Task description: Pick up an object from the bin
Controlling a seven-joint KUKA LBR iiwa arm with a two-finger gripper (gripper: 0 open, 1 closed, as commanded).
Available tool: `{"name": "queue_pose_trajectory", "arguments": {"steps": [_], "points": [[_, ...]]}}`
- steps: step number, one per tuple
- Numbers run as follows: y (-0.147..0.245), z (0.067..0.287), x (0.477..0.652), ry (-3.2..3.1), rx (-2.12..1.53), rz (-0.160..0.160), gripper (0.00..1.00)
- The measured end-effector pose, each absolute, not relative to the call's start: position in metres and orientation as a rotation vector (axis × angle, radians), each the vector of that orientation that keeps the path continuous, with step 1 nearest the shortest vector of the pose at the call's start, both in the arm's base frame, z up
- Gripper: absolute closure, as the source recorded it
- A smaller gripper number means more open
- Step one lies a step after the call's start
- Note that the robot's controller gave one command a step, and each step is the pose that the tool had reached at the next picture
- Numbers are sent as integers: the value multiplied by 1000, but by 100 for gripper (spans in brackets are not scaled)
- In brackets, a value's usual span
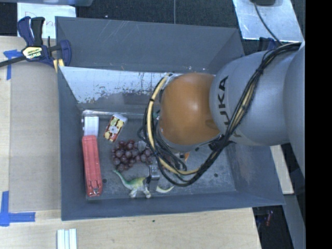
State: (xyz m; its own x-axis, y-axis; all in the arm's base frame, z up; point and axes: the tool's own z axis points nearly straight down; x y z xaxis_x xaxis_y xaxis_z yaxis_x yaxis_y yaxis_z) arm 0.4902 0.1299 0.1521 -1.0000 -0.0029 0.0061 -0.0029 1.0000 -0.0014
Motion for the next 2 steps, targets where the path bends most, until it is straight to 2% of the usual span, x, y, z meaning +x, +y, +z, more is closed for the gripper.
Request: {"name": "queue_pose_trajectory", "arguments": {"steps": [1, 2], "points": [[129, 157, 492, -3144, -1, -1, 0], [129, 93, 489, -3139, -215, -2, 0]]}}
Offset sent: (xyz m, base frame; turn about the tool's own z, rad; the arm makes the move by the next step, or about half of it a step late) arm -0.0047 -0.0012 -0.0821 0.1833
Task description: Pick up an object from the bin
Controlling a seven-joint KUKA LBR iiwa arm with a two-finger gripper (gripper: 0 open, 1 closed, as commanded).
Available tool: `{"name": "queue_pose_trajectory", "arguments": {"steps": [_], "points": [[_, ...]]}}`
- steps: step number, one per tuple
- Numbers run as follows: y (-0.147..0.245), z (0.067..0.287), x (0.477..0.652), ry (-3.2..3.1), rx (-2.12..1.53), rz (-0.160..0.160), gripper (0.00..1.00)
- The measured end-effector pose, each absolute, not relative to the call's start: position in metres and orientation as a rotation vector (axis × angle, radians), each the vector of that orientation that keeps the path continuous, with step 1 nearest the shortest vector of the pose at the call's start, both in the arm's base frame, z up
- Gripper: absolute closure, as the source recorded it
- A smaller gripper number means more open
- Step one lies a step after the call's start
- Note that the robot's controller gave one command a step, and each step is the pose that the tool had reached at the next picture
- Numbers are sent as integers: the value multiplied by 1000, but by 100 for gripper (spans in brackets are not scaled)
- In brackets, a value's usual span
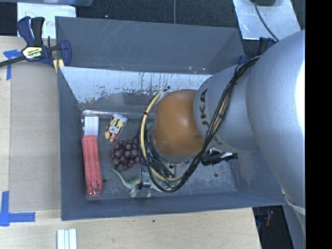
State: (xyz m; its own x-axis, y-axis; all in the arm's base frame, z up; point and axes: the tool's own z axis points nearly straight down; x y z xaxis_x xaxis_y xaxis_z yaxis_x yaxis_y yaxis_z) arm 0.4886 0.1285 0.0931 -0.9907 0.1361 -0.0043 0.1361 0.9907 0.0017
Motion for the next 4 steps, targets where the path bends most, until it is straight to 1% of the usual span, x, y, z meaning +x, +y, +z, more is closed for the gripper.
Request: {"name": "queue_pose_trajectory", "arguments": {"steps": [1, 2, 3, 4], "points": [[131, 140, 572, 3127, 38, 5, 0], [125, 108, 499, 3121, 359, 0, 0], [139, 82, 541, 3120, -187, -2, 0], [137, 73, 566, 3124, 308, -3, 100]]}}
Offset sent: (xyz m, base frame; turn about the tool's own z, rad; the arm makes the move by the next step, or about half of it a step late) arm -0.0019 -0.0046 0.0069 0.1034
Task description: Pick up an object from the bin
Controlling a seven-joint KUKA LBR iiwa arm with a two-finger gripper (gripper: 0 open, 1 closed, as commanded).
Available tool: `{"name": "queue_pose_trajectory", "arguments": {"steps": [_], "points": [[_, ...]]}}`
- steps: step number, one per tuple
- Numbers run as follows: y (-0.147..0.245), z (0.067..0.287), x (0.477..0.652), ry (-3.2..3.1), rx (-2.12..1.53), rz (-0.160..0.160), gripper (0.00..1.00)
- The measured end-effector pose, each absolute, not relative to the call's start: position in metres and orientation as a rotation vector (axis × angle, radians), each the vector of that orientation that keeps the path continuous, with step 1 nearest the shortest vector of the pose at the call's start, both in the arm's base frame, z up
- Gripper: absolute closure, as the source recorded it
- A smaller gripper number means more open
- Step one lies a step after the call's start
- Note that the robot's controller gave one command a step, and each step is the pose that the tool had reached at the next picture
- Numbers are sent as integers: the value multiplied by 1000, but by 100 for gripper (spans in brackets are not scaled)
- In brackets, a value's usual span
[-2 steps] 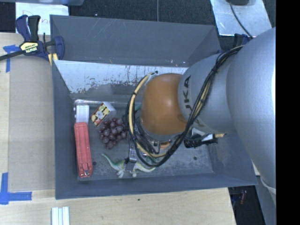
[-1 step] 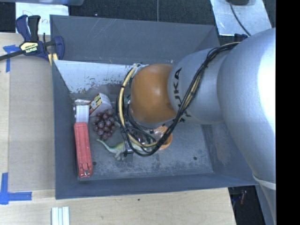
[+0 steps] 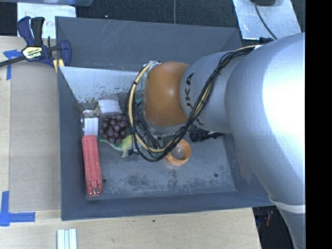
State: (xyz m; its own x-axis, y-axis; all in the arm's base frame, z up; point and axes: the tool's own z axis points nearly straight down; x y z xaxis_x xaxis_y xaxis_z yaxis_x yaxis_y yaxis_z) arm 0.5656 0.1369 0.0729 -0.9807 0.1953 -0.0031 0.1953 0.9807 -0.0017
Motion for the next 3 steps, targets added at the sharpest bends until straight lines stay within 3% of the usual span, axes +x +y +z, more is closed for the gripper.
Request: {"name": "queue_pose_trajectory", "arguments": {"steps": [1, 2, 3], "points": [[136, 72, 560, 3109, 454, -4, 100], [135, 85, 556, 3106, 543, -11, 100], [136, 123, 559, 3111, 449, -6, 100]]}}
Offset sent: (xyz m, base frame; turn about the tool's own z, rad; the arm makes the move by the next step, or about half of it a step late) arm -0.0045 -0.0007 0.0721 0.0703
